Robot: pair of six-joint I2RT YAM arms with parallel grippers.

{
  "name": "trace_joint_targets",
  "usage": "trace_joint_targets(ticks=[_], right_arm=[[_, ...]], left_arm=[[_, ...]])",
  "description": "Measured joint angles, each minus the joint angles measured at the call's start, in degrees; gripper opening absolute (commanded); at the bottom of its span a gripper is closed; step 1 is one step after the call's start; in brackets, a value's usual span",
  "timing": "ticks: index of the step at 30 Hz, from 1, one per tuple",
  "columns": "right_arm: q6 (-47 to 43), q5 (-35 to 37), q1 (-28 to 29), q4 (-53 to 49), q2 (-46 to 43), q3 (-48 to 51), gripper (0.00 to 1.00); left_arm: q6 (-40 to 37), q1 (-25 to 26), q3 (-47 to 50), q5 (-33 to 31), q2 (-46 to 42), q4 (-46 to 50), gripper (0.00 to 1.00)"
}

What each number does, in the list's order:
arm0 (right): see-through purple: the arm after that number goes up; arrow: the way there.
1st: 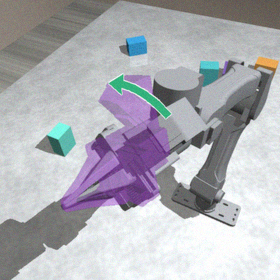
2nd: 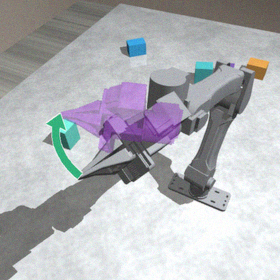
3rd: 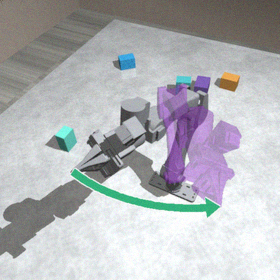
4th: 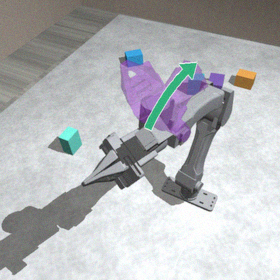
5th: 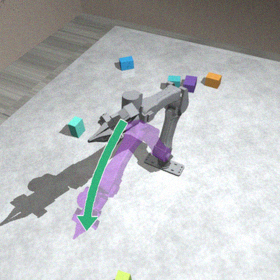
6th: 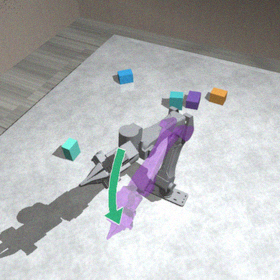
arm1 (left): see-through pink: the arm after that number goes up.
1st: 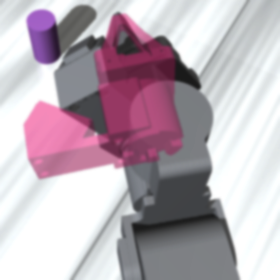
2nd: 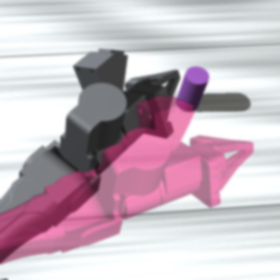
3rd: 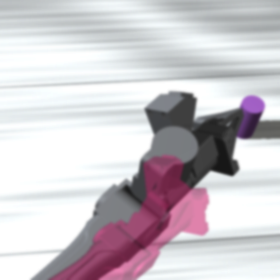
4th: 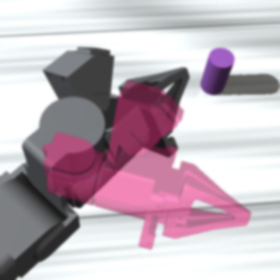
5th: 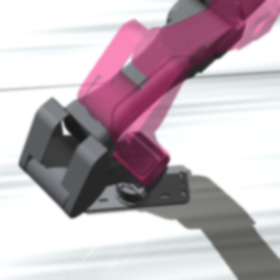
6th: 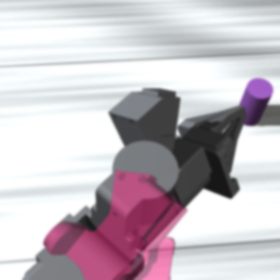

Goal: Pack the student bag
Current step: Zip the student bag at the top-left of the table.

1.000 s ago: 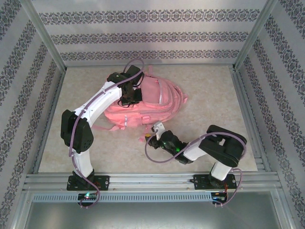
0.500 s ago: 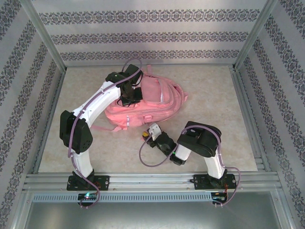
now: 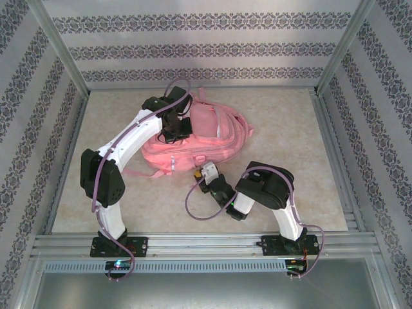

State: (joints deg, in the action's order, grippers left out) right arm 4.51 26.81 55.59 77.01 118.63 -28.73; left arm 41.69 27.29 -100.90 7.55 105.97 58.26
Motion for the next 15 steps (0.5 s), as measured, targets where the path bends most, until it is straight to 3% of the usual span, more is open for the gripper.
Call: trace_joint_targets(ticks=[11, 15], right_arm=[[1.1, -0.7, -1.4, 0.0, 1.6, -2.1, 0.34], [1.4, -0.9, -1.6, 0.0, 1.7, -2.4, 0.23]], left_arm=[[0.0, -0.4, 0.0, 1.1, 0.0, -0.2, 0.0], [0.0, -0.7, 0.0, 1.3, 0.0, -0.4, 0.0]])
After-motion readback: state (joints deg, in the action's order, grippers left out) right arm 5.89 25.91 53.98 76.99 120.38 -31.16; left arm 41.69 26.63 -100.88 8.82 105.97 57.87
